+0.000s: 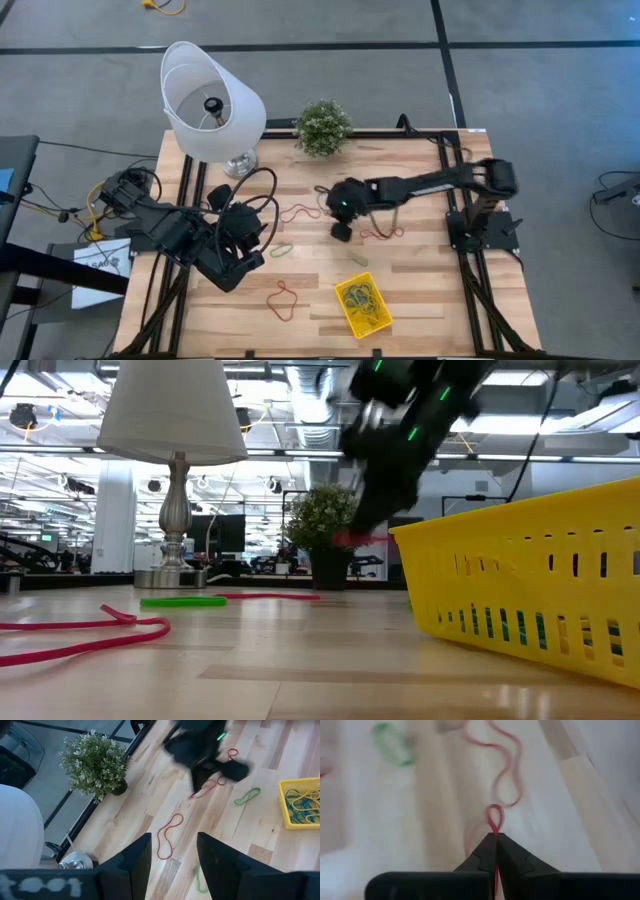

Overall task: Pick and place items into bin
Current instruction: Put the red rubber band into the bin

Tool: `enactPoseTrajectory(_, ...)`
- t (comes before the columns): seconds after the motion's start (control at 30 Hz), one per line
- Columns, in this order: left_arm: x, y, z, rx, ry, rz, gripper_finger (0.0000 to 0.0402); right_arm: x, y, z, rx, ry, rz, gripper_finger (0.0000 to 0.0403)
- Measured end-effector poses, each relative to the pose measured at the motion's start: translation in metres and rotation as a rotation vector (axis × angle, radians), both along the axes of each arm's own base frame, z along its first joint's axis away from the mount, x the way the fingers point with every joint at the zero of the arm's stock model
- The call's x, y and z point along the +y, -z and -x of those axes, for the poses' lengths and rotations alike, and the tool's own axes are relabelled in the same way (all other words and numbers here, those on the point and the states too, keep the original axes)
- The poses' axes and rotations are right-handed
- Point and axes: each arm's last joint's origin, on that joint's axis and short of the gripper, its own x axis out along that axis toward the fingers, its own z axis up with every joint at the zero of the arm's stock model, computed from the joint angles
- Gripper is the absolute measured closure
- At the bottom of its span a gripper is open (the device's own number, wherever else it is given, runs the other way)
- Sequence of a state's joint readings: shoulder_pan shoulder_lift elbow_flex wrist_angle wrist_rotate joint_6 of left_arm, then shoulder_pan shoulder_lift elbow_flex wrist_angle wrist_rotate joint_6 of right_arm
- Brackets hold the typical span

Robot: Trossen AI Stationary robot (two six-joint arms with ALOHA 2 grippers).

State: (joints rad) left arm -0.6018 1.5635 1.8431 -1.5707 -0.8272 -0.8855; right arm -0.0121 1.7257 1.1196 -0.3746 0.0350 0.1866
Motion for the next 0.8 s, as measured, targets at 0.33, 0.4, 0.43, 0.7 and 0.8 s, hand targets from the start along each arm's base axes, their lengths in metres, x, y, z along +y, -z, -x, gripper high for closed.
enactPoseTrajectory(0.33,0.000,0.000,0.000,-0.006,-0.011,0.008,0.0253,0.136,-0.090,0.087,-0.143,-0.274,-0.180,0.0402)
enactPoseTrajectory(0.4,0.000,0.001,-0.001,-0.007,-0.012,0.009,0.0253,0.158,-0.091,0.097,-0.163,-0.296,-0.193,0.0402)
enactPoseTrajectory(0.43,0.000,0.001,-0.001,-0.007,-0.012,0.009,0.0253,0.168,-0.089,0.100,-0.170,-0.296,-0.190,0.0402)
enactPoseTrajectory(0.7,-0.002,0.000,-0.002,-0.027,-0.015,0.024,0.0253,0.211,-0.034,0.091,-0.041,-0.291,-0.123,0.0402)
enactPoseTrajectory(0.8,-0.002,0.002,-0.003,-0.035,-0.034,0.035,0.0253,0.209,-0.018,0.083,0.020,-0.202,-0.158,0.0400)
